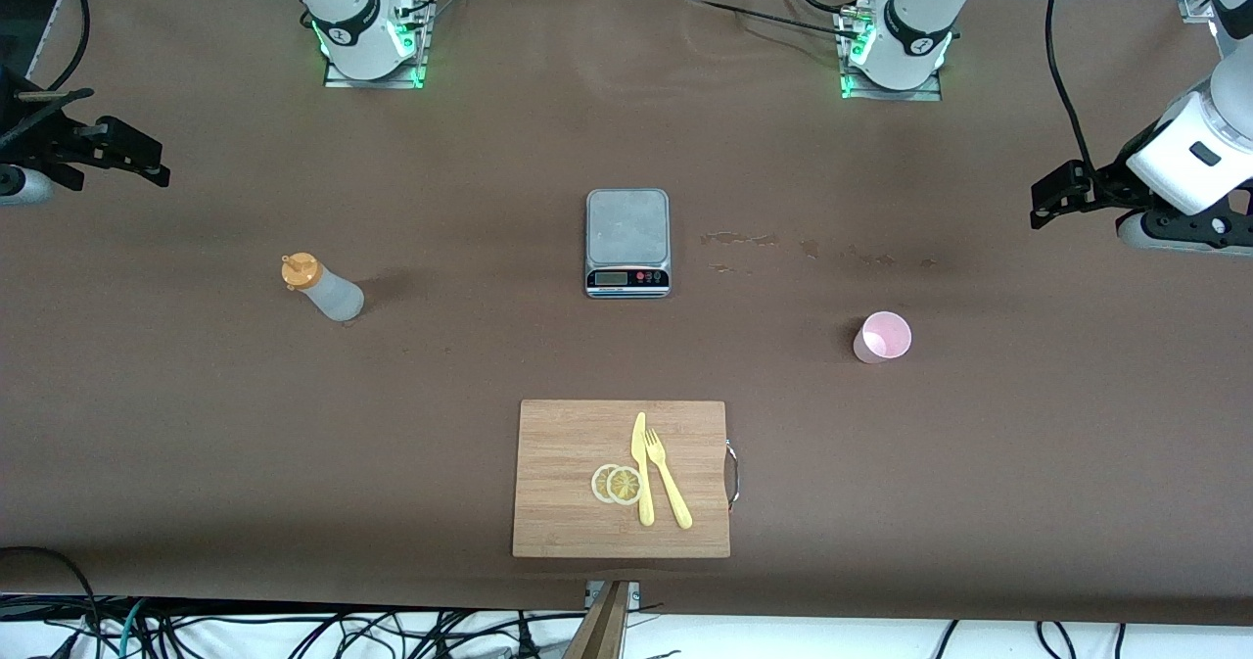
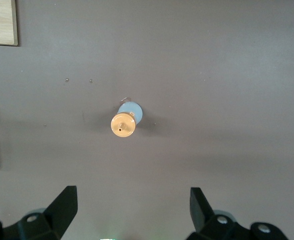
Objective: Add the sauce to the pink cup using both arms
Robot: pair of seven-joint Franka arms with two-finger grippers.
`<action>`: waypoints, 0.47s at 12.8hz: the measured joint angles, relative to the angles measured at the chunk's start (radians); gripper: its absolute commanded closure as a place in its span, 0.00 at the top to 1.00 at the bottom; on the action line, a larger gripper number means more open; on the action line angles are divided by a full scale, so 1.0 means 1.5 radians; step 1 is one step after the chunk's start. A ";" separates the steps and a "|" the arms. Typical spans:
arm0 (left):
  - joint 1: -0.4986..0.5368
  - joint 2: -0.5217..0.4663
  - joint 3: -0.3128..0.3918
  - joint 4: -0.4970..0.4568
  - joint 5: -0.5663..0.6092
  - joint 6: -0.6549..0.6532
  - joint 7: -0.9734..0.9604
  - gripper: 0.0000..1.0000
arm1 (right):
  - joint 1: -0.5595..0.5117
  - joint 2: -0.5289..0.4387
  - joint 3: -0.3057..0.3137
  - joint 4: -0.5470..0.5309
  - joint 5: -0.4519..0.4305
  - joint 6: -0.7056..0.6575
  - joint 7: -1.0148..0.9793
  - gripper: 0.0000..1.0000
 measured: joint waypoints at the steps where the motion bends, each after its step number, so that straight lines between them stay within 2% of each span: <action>1: 0.000 0.000 0.000 0.002 0.000 -0.001 0.000 1.00 | 0.000 0.000 0.000 0.000 0.000 0.000 0.000 1.00; 6: 0.000 0.000 0.000 0.009 0.000 -0.003 0.000 1.00 | 0.000 0.000 -0.001 0.000 0.000 0.000 0.000 1.00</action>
